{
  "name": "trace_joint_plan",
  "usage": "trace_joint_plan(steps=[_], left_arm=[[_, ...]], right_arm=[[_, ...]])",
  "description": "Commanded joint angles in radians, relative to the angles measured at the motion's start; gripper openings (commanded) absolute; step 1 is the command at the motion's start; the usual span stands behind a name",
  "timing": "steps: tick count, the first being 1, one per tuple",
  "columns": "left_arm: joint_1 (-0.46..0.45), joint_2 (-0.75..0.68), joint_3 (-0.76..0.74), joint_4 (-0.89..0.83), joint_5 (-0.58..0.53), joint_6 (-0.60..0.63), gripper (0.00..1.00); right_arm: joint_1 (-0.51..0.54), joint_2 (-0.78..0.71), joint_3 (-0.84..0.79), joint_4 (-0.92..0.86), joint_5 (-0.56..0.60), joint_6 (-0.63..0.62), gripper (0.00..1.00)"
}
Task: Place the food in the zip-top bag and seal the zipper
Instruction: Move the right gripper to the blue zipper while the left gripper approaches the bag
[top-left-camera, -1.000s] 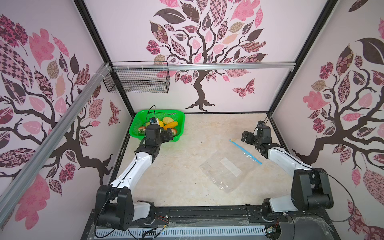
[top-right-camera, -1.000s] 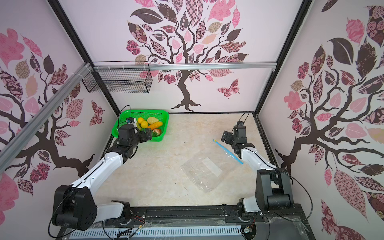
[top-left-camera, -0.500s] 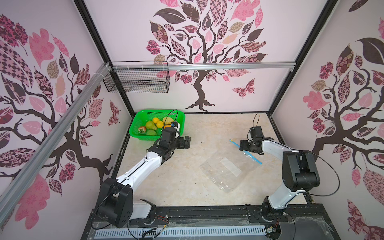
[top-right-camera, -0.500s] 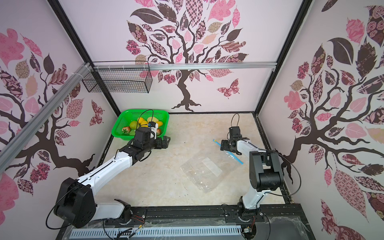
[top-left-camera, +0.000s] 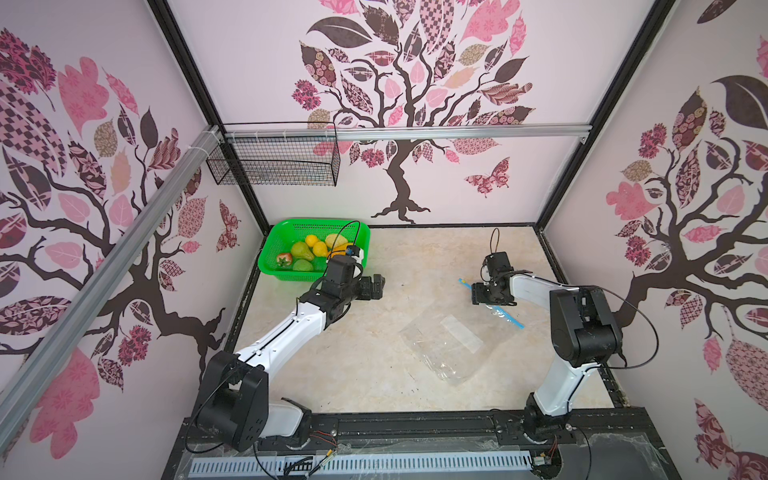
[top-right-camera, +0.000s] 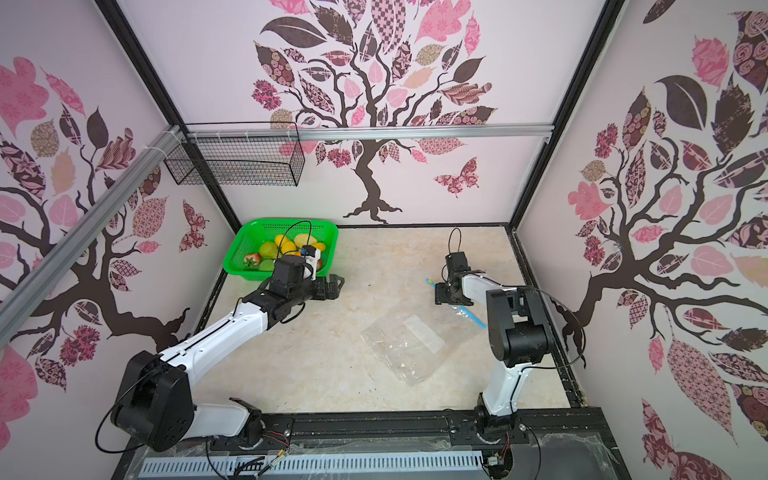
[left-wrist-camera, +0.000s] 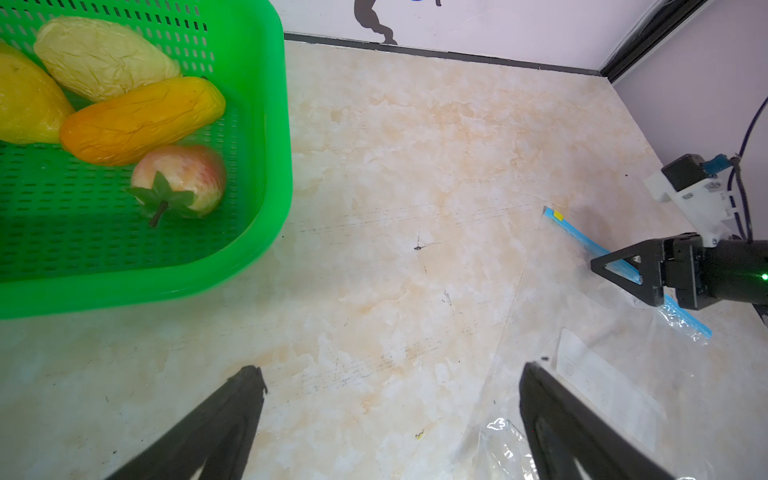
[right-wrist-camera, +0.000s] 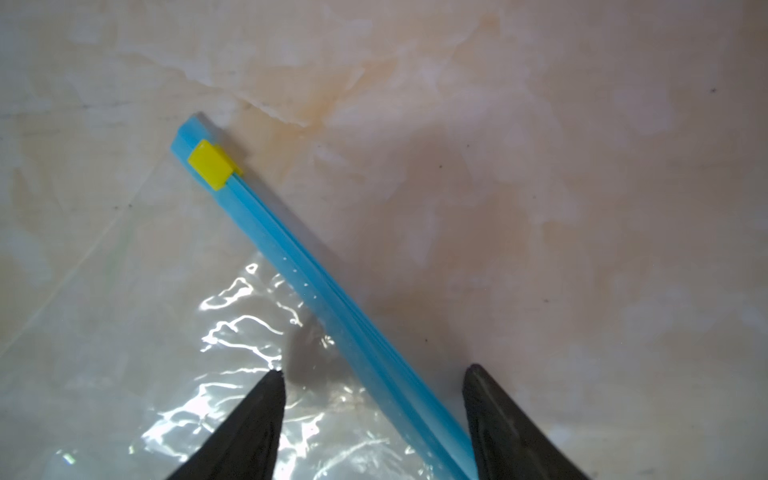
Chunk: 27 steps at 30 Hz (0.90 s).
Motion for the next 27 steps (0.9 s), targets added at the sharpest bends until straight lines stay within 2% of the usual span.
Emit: trace_joint_plan(steps=[1, 5, 9, 13, 18, 21, 23, 24, 25, 27], left_arm=[[-0.003, -0.019, 0.026, 0.004, -0.011, -0.009, 0.99], [-0.003, -0.027, 0.026, 0.000, -0.022, -0.019, 0.99], [-0.004, -0.038, 0.027, -0.002, -0.031, -0.025, 0.99], [-0.004, -0.042, 0.022, -0.003, -0.049, -0.038, 0.99], [-0.012, -0.040, 0.008, 0.019, -0.017, -0.073, 0.99], [-0.057, -0.033, 0.009, 0.010, -0.017, -0.083, 0.99], [-0.119, -0.032, 0.027, -0.058, -0.081, -0.093, 0.99], [-0.155, -0.029, 0.041, -0.110, -0.117, -0.103, 0.99], [-0.180, -0.028, 0.052, -0.156, -0.137, -0.118, 0.99], [-0.201, -0.044, 0.047, -0.260, -0.144, -0.204, 0.99]], right_arm=[[0.005, 0.039, 0.007, -0.046, -0.001, 0.017, 0.55], [0.005, 0.004, -0.015, -0.020, -0.036, 0.059, 0.21], [0.006, -0.037, -0.014, 0.000, -0.117, 0.117, 0.07], [0.005, -0.080, -0.025, 0.052, -0.209, 0.186, 0.00], [0.005, -0.107, -0.093, 0.198, -0.325, 0.331, 0.00], [0.005, -0.102, -0.134, 0.261, -0.381, 0.375, 0.00], [0.005, -0.106, -0.133, 0.235, -0.356, 0.347, 0.00], [0.005, -0.112, -0.129, 0.211, -0.338, 0.322, 0.04], [0.005, -0.118, -0.122, 0.190, -0.322, 0.299, 0.19], [0.005, -0.139, -0.119, 0.158, -0.299, 0.261, 0.61]])
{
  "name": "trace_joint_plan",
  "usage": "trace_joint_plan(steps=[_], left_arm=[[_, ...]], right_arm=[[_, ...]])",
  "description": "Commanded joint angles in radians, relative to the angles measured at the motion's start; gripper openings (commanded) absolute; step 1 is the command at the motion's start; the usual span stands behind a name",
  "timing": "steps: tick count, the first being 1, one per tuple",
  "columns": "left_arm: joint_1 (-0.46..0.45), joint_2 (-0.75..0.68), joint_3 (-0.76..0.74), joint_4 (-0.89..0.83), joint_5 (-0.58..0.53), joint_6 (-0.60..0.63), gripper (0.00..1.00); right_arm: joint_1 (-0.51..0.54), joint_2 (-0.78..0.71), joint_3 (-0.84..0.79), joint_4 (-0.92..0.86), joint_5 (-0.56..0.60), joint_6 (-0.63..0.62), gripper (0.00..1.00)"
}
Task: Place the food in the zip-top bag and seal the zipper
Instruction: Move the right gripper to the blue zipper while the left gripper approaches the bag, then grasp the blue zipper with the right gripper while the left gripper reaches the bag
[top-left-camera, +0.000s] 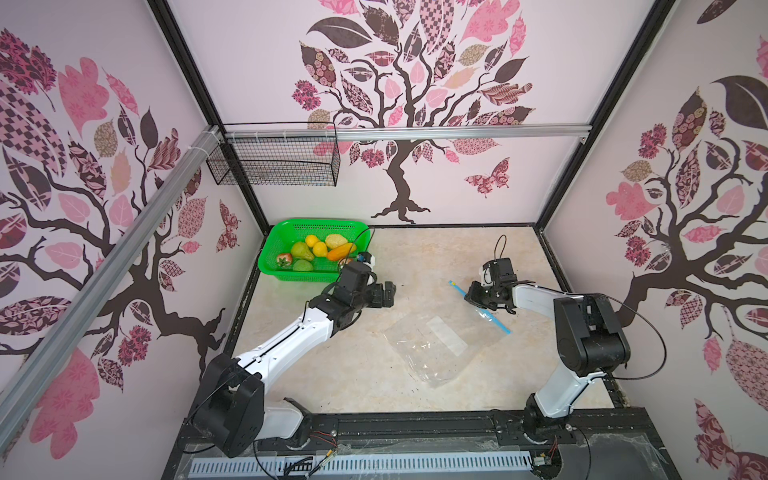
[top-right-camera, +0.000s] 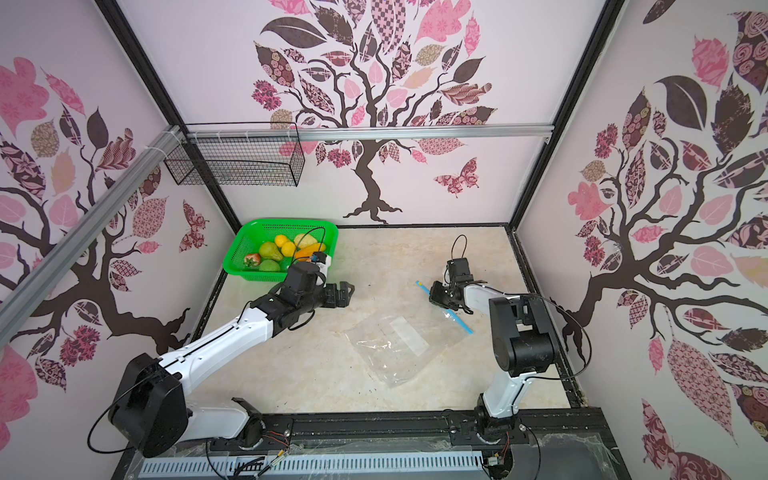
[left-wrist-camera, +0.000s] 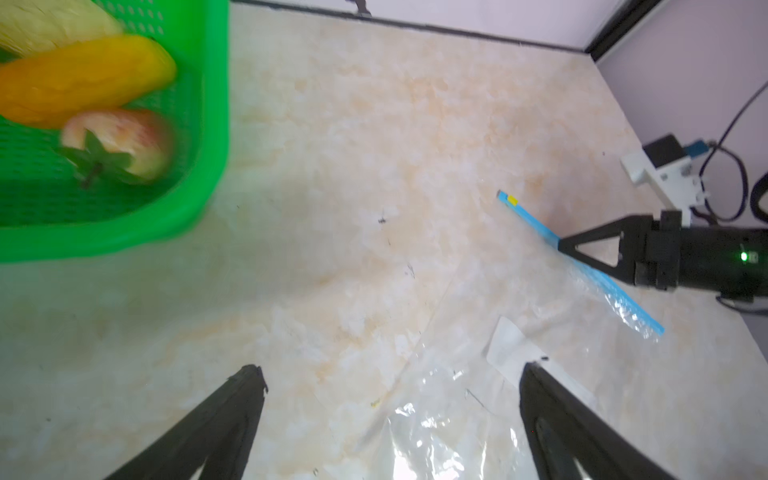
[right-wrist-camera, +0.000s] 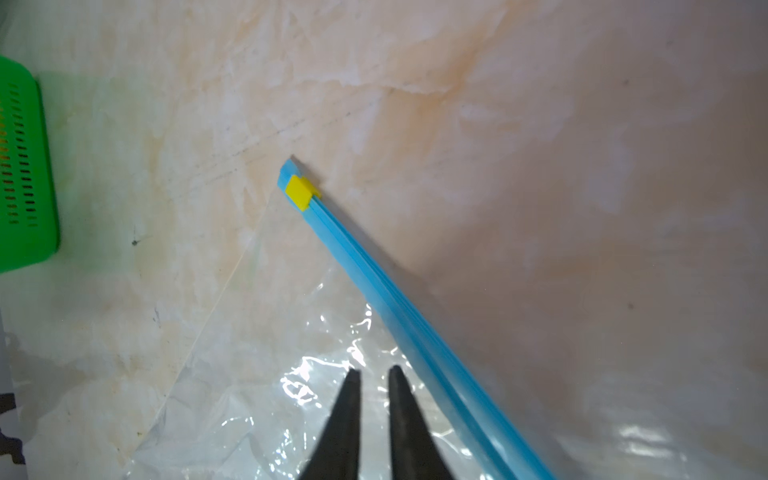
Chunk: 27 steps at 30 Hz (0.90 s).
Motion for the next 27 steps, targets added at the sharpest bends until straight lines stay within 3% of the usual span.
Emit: trace_joint_plan(steps=[1, 2, 7, 12, 15, 20, 25, 27], left_arm=[[-0.028, -0.039, 0.024, -0.181, -0.046, -0.125, 0.99], [-0.029, -0.058, 0.004, -0.209, -0.026, -0.147, 0.99], [-0.055, -0.135, -0.081, -0.294, 0.097, -0.194, 0.98], [-0.148, -0.119, -0.154, -0.204, 0.232, -0.293, 0.98], [-0.175, -0.079, -0.166, -0.149, 0.259, -0.322, 0.99], [-0.175, 0.018, -0.156, -0.122, 0.239, -0.318, 0.98], [-0.167, 0.118, -0.112, -0.084, 0.223, -0.290, 0.87], [-0.161, 0.161, -0.086, -0.047, 0.232, -0.281, 0.71]], right_arm=[[0.005, -0.064, 0.015, -0.045, 0.015, -0.047, 0.79], [0.006, -0.075, 0.008, -0.043, 0.007, -0.050, 0.99], [0.003, -0.105, -0.012, -0.017, 0.032, -0.033, 1.00], [-0.040, -0.090, 0.053, -0.068, 0.107, 0.011, 1.00], [-0.069, -0.125, 0.031, -0.027, 0.086, 0.024, 1.00], [-0.070, -0.219, -0.008, -0.024, 0.153, 0.024, 1.00], [-0.069, -0.280, -0.014, -0.052, 0.170, 0.001, 1.00], [-0.069, -0.299, -0.014, -0.067, 0.199, -0.005, 0.99]])
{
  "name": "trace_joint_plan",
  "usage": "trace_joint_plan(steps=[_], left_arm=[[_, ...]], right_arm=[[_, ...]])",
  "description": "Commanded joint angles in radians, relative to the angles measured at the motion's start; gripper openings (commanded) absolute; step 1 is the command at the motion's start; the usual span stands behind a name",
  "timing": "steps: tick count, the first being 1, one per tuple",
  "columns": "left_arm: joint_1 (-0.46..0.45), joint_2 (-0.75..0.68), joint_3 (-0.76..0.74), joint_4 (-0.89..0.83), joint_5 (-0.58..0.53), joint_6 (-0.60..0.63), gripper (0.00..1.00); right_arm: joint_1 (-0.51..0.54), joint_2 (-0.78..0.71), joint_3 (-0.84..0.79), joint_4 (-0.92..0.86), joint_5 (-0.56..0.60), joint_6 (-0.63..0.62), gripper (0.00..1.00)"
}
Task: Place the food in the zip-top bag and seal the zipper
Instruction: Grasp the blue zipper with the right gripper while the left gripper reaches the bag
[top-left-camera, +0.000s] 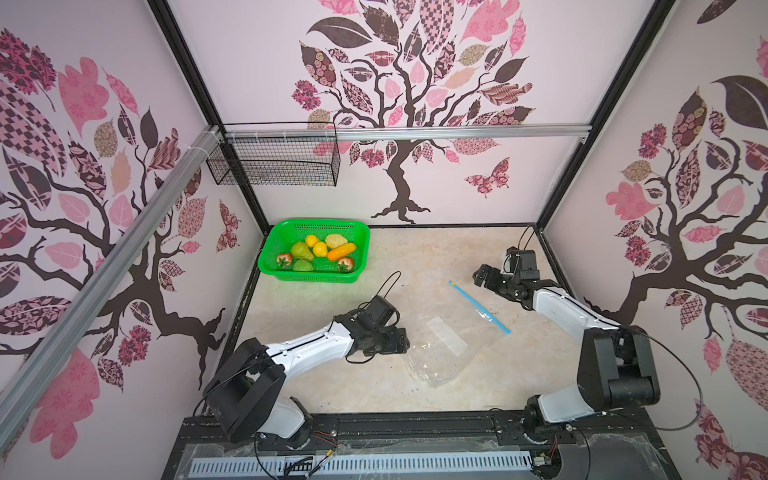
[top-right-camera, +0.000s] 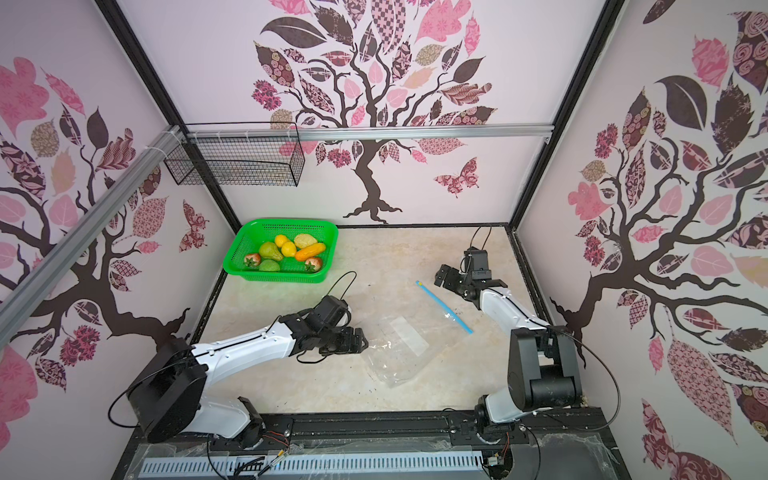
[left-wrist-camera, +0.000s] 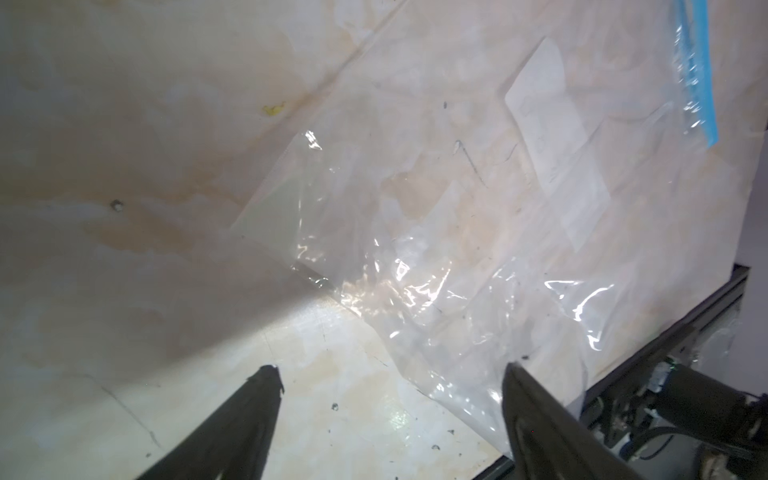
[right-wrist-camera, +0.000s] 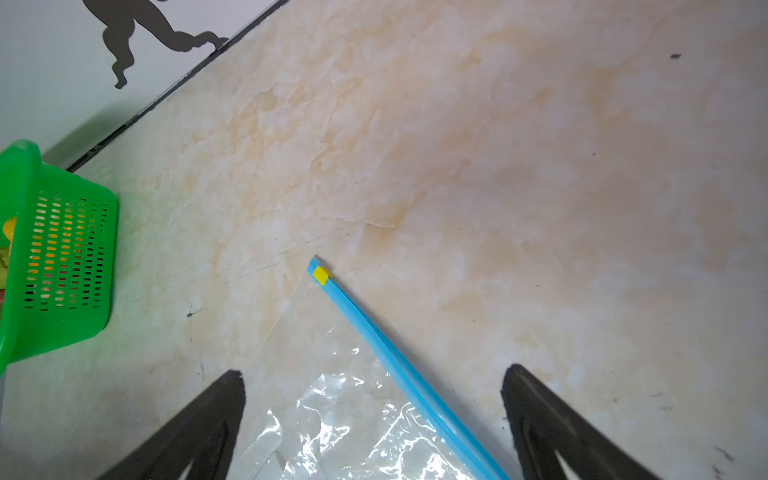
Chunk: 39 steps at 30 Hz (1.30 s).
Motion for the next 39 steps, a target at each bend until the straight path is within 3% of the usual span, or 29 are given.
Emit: trace_joint_plan(steps=[1, 3, 6, 9, 13, 15, 16, 17, 18, 23, 28, 34, 39], left_arm=[[0.012, 0.056, 0.064, 0.073, 0.005, 0.020, 0.61], [0.029, 0.098, 0.097, 0.063, 0.017, 0.042, 0.35], [0.070, 0.108, 0.141, 0.038, 0.003, 0.105, 0.04], [0.124, 0.116, 0.222, -0.055, -0.073, 0.244, 0.00], [0.141, 0.195, 0.358, -0.225, -0.317, 0.510, 0.00], [0.184, 0.238, 0.390, -0.225, -0.328, 0.555, 0.00], [0.210, 0.269, 0.420, -0.227, -0.333, 0.567, 0.18], [0.235, 0.305, 0.464, -0.253, -0.344, 0.575, 0.52], [0.253, 0.341, 0.520, -0.287, -0.355, 0.583, 0.62], [0.291, 0.430, 0.730, -0.365, -0.418, 0.607, 0.71], [0.271, 0.351, 0.751, -0.350, -0.296, 0.522, 0.71], [0.179, 0.203, 0.539, -0.130, -0.083, 0.314, 0.70], [0.169, 0.207, 0.365, 0.131, 0.033, 0.124, 0.68]], right_arm=[[0.003, -0.053, -0.007, -0.044, 0.061, -0.012, 1.00], [0.002, -0.084, -0.010, -0.046, 0.086, -0.016, 0.99], [0.003, -0.140, -0.033, -0.007, 0.083, -0.026, 1.00], [0.002, -0.177, -0.079, 0.050, 0.050, -0.023, 1.00], [0.002, -0.197, -0.144, 0.125, -0.094, -0.013, 1.00], [0.003, -0.188, -0.168, 0.149, -0.127, 0.000, 0.99], [0.003, -0.179, -0.179, 0.162, -0.141, 0.004, 0.99], [0.003, -0.168, -0.189, 0.174, -0.150, 0.010, 1.00], [0.003, -0.157, -0.195, 0.180, -0.159, 0.015, 1.00], [0.003, -0.079, -0.195, 0.180, -0.189, 0.001, 0.98], [0.002, 0.039, -0.158, 0.141, -0.199, -0.028, 0.87], [0.002, 0.159, -0.101, 0.112, -0.260, -0.052, 0.71], [0.003, 0.168, -0.118, 0.140, -0.334, -0.044, 0.58]])
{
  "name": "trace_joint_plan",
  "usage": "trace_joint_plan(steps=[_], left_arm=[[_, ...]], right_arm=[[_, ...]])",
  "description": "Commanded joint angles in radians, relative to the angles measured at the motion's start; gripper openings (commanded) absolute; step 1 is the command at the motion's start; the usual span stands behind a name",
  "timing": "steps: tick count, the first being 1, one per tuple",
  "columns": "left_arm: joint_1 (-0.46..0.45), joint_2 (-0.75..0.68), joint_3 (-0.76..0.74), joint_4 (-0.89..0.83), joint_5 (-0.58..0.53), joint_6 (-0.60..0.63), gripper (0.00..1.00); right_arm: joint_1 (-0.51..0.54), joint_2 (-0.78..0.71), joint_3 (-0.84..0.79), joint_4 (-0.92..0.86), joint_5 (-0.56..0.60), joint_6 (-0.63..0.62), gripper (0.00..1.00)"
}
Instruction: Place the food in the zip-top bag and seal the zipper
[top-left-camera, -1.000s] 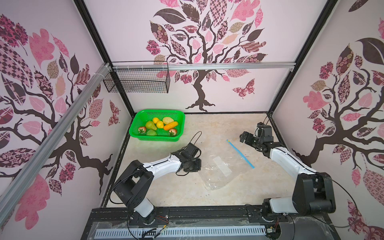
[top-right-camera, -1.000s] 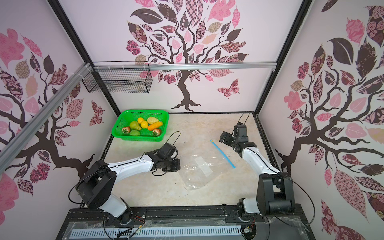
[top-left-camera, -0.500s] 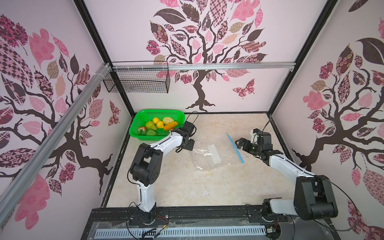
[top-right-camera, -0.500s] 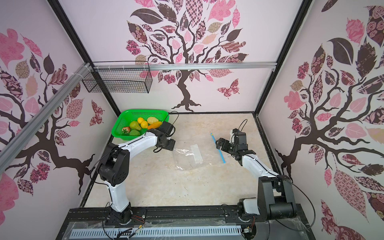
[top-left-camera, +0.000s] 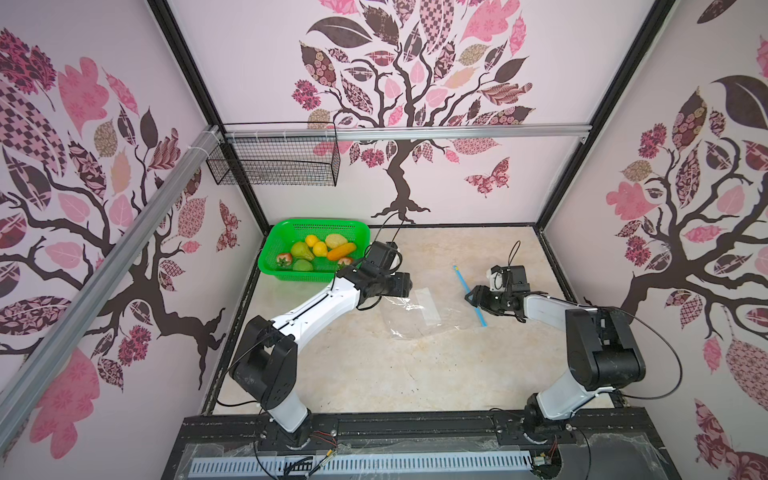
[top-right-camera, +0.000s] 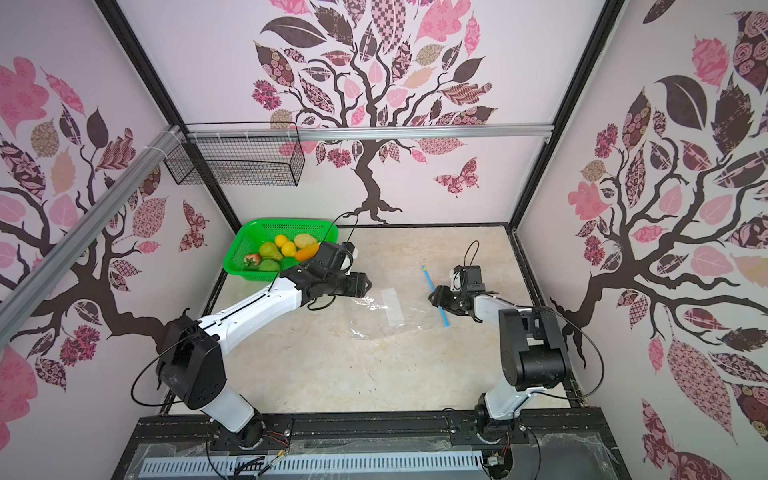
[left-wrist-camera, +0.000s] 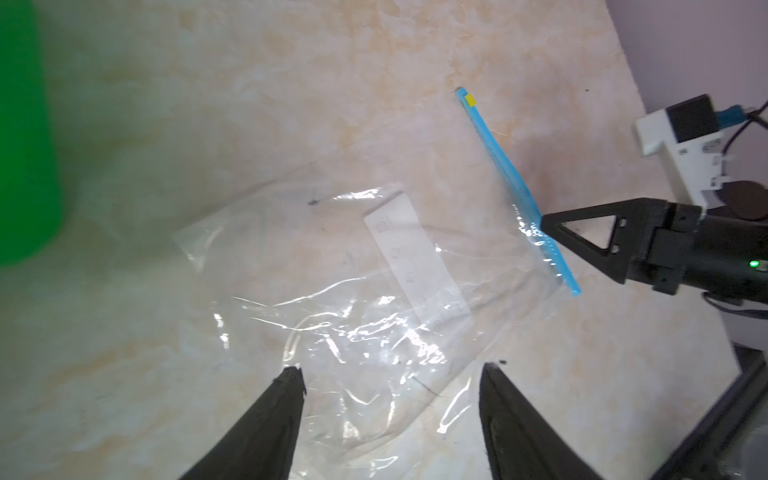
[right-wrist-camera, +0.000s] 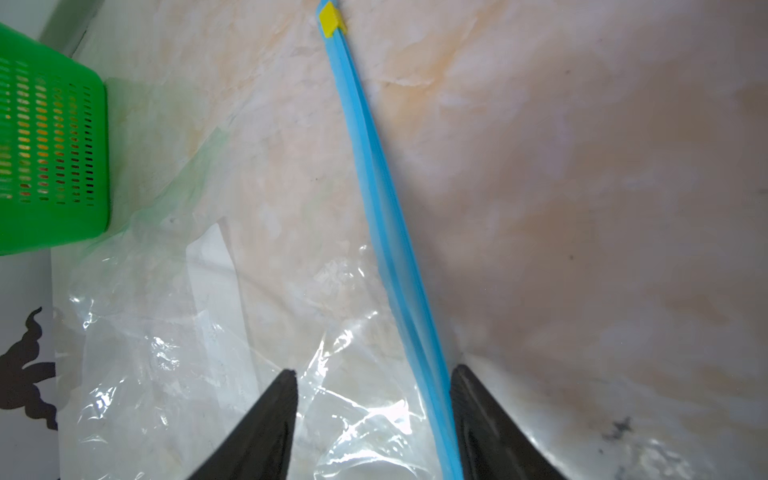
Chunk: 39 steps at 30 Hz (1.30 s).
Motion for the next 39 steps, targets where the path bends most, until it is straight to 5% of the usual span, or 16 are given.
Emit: trace_joint_plan(steps=[1, 19, 28, 32, 39], left_arm=[[0.013, 0.060, -0.096, 0.191, 0.109, -0.152, 0.68], [0.040, 0.206, -0.168, 0.246, 0.044, -0.161, 0.66], [0.035, 0.224, -0.176, 0.255, 0.050, -0.172, 0.66], [0.026, 0.218, -0.169, 0.256, 0.050, -0.174, 0.66], [0.018, 0.222, -0.164, 0.266, 0.057, -0.186, 0.66]], right_arm=[[0.002, 0.017, 0.011, 0.012, -0.074, -0.004, 0.58], [0.000, 0.065, -0.019, 0.048, -0.123, 0.007, 0.58], [0.002, 0.035, -0.069, 0.203, -0.328, 0.080, 0.46], [0.002, 0.042, -0.086, 0.287, -0.410, 0.129, 0.33], [0.012, 0.006, -0.095, 0.306, -0.417, 0.124, 0.22]])
